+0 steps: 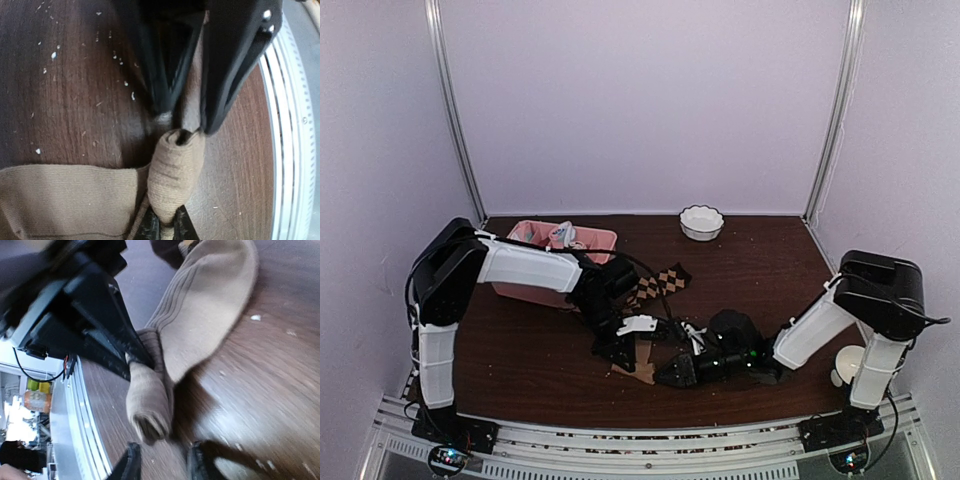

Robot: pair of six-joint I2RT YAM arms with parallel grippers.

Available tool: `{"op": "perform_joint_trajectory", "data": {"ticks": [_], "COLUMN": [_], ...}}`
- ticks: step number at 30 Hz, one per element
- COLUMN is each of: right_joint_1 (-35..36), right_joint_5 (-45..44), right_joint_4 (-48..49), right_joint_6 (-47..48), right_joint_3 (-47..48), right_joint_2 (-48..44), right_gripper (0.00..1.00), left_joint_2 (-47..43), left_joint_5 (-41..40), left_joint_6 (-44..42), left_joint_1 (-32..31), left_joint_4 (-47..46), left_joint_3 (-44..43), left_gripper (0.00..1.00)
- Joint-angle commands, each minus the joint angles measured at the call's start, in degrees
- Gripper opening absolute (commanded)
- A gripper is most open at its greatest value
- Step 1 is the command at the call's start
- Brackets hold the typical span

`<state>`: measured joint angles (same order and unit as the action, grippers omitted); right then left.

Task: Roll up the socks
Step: Roll the sock at the center of the board.

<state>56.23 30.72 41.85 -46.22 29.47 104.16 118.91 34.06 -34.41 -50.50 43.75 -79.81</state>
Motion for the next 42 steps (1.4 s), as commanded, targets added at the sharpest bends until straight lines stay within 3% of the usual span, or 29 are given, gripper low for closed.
{"op": "perform_joint_trajectory", "data": {"ticks": [1, 4, 5, 6, 7, 12, 16, 18, 21, 24, 26, 29, 35, 42], "right_joint_1": [-0.13, -0.05, 0.01, 0.02, 0.1, 0.35, -1.97, -3.94, -3.12, 2.05, 5.43, 9.29, 16.03, 19.02], "right_joint_5": [-11.08, -14.82, -15.78, -17.17, -18.94, -37.02, -42.42, -42.53, -38.32, -35.82, -34.74, -30.63, -28.86, -28.87], "right_joint_4": [-11.21, -11.2, -10.78, -10.6, -10.64, -11.5, -6.71, 1.15, 8.06, 3.38, 1.46, 6.03, 2.61, 1.85], "right_joint_6": [5.0, 7.07, 7.54, 8.06, 8.46, 7.89, 0.24, -3.67, 7.11, 22.42, 30.53, 39.96, 47.94, 52.62], "right_joint_3": [-5.73, -7.79, -8.59, -9.21, -9.93, -15.51, -21.18, -24.84, -25.11, -21.39, -19.59, -19.83, -15.5, -9.4], "right_joint_2": [-2.92, -6.68, -7.71, -9.01, -10.42, -23.61, -32.61, -33.46, -31.86, -31.37, -30.45, -27.59, -21.69, -14.52], "right_gripper": [0.4, 0.61, 0.7, 0.95, 1.0, 1.0, 1.0, 1.0, 1.0, 1.0, 0.92, 0.79, 0.72, 0.59], "left_joint_2": [5.92, 6.99, 7.29, 7.59, 7.83, 8.2, 7.61, 7.63, 7.73, 7.29, 6.98, 7.1, 10.84, 12.12], "left_joint_5": [-1.4, 0.14, 1.01, 1.56, 1.93, 1.6, -0.35, -2.88, -3.74, -2.28, -2.79, -3.19, 0.64, 3.74], "left_joint_6": [1.25, 0.99, 0.13, -0.31, -0.56, -1.76, -4.18, -5.29, -6.94, -8.7, -9.94, -11.36, -11.45, -11.19], "left_joint_1": [2.73, 3.3, 3.36, 3.39, 3.39, 3.33, 2.45, 1.15, -0.63, -1.8, -2.6, -3.56, -4.26, -4.1], "left_joint_4": [3.62, 4.88, 6.16, 6.67, 6.96, 7.14, 6.97, 6.63, 6.18, 6.26, 6.18, 6.18, 9.17, 9.67], "left_joint_3": [-0.73, -1.22, -1.49, -1.61, -1.66, -1.28, -1.22, -1.3, -1.27, -1.1, -0.89, -1.15, -7.94, -7.69], "left_gripper": [0.0, 0.03, 0.04, 0.05, 0.05, 0.05, 0.04, 0.03, 0.04, 0.04, 0.04, 0.05, 0.05, 0.05]}}
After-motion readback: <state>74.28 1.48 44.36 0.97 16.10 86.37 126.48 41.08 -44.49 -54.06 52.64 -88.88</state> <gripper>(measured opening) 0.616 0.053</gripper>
